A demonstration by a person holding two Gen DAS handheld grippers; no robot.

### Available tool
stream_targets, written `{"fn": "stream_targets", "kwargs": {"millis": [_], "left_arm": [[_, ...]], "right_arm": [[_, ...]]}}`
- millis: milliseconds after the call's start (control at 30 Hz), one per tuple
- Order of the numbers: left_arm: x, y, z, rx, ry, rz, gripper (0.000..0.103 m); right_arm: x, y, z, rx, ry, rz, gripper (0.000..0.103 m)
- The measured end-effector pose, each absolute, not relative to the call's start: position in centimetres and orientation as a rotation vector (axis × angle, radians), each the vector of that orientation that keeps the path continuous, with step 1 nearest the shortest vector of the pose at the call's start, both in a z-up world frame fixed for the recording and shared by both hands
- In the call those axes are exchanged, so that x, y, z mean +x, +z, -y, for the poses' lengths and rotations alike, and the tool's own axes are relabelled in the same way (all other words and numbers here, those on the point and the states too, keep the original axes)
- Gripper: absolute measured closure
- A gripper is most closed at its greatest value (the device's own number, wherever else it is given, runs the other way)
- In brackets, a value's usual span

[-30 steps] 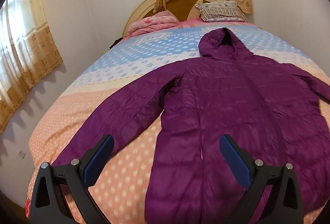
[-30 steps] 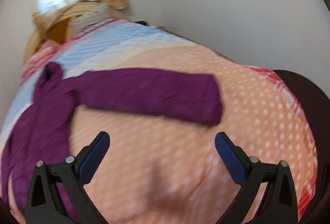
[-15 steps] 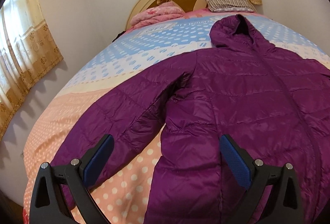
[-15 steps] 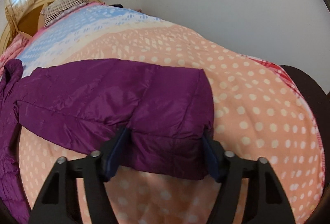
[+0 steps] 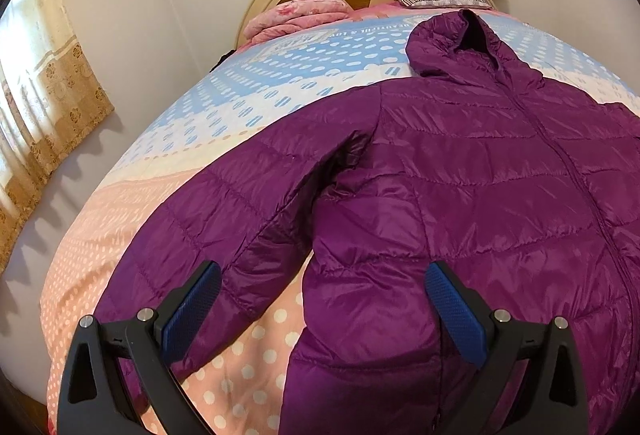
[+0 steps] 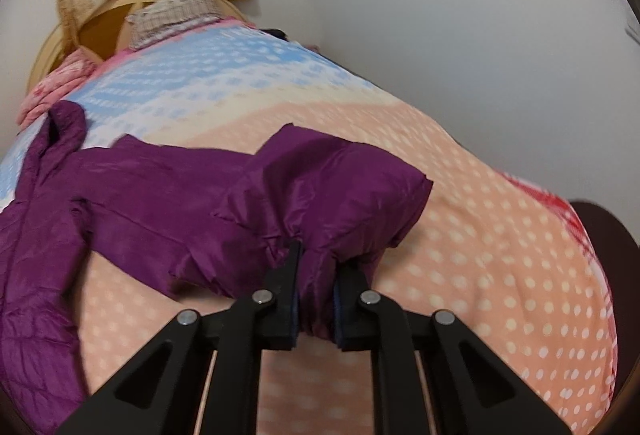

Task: Fold large clothes
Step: 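Fold the held sleeve across the jacket body and open the right gripper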

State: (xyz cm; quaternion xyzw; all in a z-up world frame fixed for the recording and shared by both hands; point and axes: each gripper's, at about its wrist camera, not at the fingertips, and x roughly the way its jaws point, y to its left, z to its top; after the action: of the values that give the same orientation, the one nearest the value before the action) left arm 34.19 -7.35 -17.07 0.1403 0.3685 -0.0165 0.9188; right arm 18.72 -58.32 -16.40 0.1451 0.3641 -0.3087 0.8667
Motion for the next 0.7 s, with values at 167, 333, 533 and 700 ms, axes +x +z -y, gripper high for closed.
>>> {"fn": "stream_targets", "kwargs": {"millis": [167,333,533,700], "left_arm": [[35.0,-16.5,7.2,0.272,-0.034,-0.756,0.001],[36.5,-16.1,7.0,0.253,-0.033,-0.766,0.001],[37.3,-15.6,6.3,0.222,-0.030,-0.773,0.001],[37.3,-16.2,5.7,0.228,-0.008,-0.787,0.001]], "right_arm": [[22.4,-14.6,54.6,0.237,-0.558,-0.726,0.089],[26.1,-13.5,50.2,0.180,-0.456,-0.704,0.089],[30.6,-13.6,44.2,0.146,-0.328,-0.703,0.089],[34.1,-15.9,38.1,0.112,-0.218,-0.733,0.089]]}}
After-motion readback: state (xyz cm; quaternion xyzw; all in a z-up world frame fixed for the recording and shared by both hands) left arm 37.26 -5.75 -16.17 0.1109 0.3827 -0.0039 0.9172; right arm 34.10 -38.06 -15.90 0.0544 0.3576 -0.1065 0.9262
